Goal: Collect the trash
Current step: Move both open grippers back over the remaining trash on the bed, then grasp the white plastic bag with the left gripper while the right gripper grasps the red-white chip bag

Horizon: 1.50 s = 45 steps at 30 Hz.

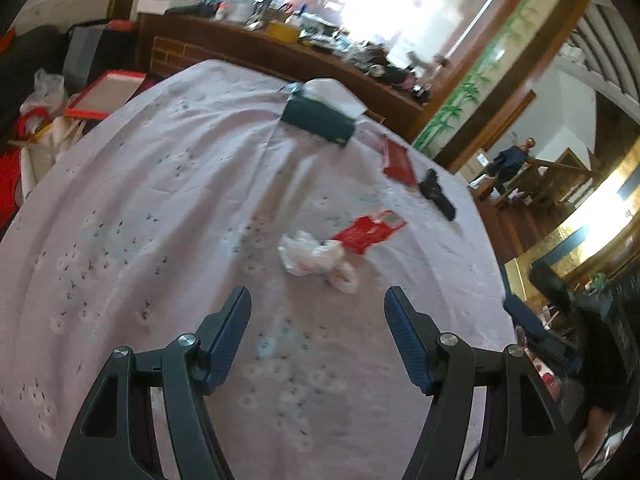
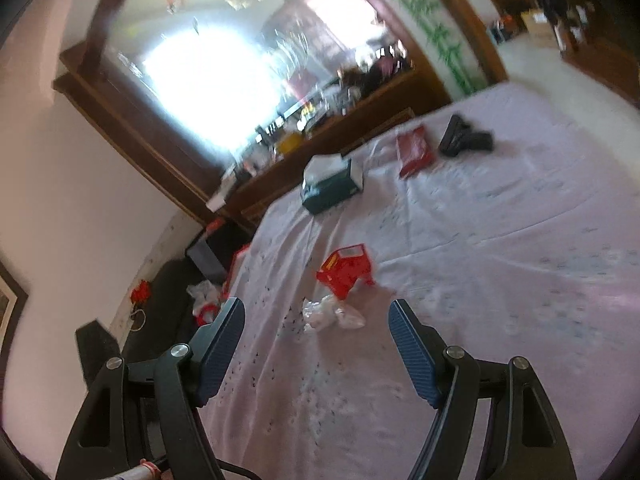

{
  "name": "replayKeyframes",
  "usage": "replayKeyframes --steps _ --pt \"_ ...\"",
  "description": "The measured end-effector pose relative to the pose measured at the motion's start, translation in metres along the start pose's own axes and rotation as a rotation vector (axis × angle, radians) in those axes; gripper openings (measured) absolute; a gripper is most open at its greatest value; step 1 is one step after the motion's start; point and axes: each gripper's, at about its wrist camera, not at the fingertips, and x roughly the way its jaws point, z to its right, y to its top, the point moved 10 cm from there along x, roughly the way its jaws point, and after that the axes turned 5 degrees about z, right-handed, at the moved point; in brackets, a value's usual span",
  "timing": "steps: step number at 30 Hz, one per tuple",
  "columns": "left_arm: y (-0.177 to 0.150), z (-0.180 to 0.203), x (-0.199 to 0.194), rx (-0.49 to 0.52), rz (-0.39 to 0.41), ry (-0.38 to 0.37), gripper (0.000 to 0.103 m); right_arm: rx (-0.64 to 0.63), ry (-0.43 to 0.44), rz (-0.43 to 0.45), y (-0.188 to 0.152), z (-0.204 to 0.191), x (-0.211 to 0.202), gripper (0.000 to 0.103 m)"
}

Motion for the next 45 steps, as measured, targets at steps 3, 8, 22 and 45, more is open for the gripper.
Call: replayKeyframes --steps 3,8,22,45 --pt "-0.001 -0.014 0.014 -0.012 -0.029 0.014 0.068 0.027 -0.009 -0.053 0.002 -0.002 0.047 0.079" --pt "-0.002 -0.024 0.025 -0.013 -0.058 0.018 0.067 0.07 -0.054 -0.122 0.007 0.005 0.123 0.077" --pt "0.01 -0.014 0.054 0.023 -0.115 0.011 0.067 0.11 -0.103 -0.179 -0.013 0.038 0.159 0.011" --pt "-0.001 0.026 0.165 0.162 -0.234 0.159 0.049 -0.045 -0.091 0.114 -0.021 0.086 0.0 0.01"
